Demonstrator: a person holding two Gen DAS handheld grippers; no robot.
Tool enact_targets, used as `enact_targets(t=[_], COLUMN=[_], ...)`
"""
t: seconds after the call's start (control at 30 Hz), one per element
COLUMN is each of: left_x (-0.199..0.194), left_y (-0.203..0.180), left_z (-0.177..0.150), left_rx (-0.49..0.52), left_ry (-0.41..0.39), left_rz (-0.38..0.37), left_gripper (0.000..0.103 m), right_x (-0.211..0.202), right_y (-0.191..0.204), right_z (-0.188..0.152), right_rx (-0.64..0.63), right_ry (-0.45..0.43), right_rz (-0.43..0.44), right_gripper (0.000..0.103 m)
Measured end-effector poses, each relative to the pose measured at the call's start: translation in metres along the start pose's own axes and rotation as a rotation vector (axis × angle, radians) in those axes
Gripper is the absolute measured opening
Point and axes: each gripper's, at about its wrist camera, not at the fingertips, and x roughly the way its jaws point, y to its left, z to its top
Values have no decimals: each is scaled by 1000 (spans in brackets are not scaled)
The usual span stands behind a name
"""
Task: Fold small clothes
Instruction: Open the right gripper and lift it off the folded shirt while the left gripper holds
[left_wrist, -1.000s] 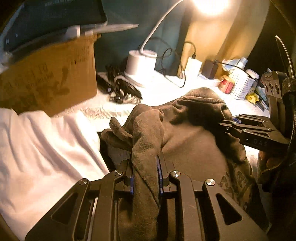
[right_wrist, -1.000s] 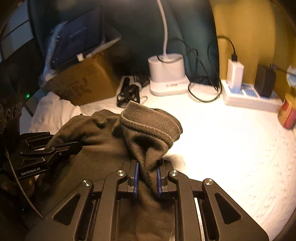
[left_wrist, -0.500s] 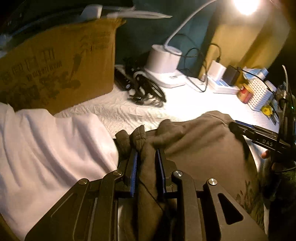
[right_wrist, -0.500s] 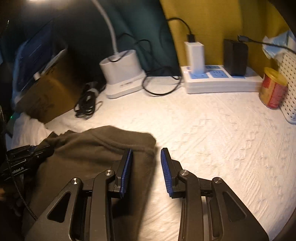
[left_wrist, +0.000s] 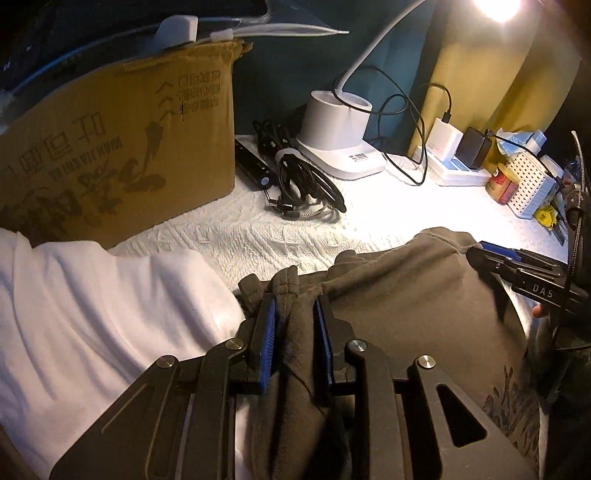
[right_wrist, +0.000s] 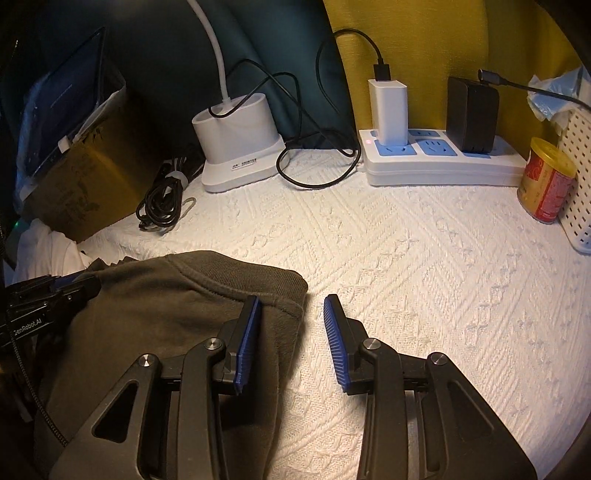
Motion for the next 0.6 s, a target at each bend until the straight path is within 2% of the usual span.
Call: enact_targets(t=[0.23,0.33,0.5,0.6], left_x=[-20,-28,-43,-45], left_y=[-5,-4,-13,-17], left_z=[2,1,-13,-24], left_rx=[28,5,15,22], left_ry=[-42,-41,-15,13], left_rz=[32,14,-30,-42], left_gripper=[22,22,22,22], right_x=[-1,-1,-2,-4], right_y=[-1,-1,-2,-6], right_z=[-1,0,-1,-1], right_rx=[-2,0,0,14], right_ry=[-1,-3,-6,-14], right_rz=[-6,-19,-28,-60], right_gripper=[42,48,49,71])
